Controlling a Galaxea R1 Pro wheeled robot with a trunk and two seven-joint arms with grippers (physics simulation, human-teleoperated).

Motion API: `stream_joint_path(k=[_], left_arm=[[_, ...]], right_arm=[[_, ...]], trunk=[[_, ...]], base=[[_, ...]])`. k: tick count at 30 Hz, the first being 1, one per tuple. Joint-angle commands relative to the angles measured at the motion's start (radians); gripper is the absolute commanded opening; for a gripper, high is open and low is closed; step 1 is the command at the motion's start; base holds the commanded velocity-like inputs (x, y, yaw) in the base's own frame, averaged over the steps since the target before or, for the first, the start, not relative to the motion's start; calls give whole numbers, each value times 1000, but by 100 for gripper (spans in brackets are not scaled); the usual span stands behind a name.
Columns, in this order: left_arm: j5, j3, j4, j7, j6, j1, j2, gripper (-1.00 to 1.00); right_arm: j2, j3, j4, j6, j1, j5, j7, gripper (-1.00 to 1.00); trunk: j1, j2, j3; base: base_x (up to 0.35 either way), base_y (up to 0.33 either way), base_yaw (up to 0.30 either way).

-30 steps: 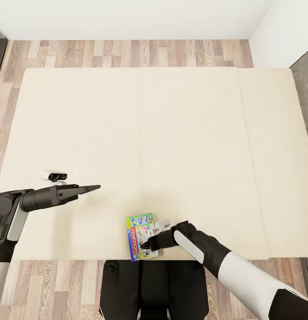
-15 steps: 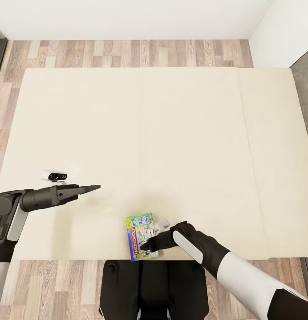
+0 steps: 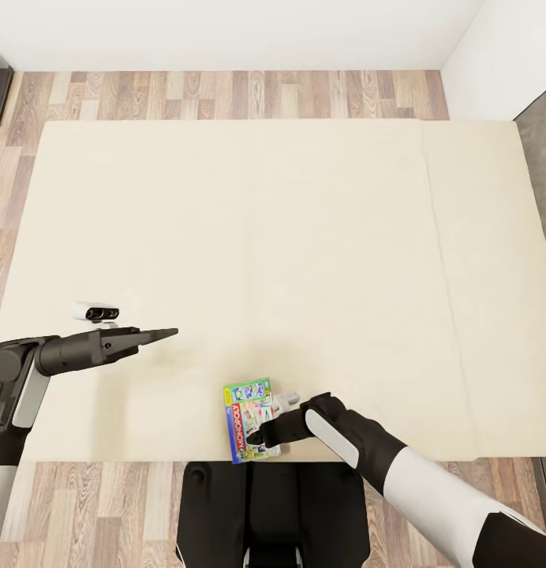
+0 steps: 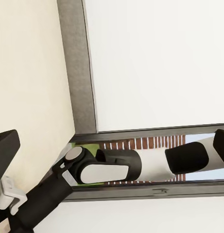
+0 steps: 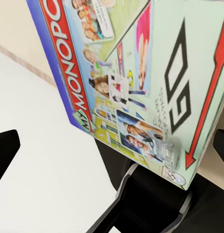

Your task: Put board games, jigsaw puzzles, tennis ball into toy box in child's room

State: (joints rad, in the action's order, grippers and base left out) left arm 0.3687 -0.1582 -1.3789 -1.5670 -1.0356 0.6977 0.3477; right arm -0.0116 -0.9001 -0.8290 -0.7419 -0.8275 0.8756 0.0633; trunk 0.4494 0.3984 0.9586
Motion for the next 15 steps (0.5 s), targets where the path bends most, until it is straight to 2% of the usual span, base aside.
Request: stream_joint_path(k=[1,15], left_arm=[[-1,0,0,-4,-11,0,0,100],[-1,0,0,-4,-11,0,0,100]], right_arm=[[-1,-2,-1,-2,-1,-6,5,100],[-2,0,-2,2,-1,-5,6,100]], trunk=[[1,2,1],[1,2,1]], base=[[0,0,0],[0,0,0]])
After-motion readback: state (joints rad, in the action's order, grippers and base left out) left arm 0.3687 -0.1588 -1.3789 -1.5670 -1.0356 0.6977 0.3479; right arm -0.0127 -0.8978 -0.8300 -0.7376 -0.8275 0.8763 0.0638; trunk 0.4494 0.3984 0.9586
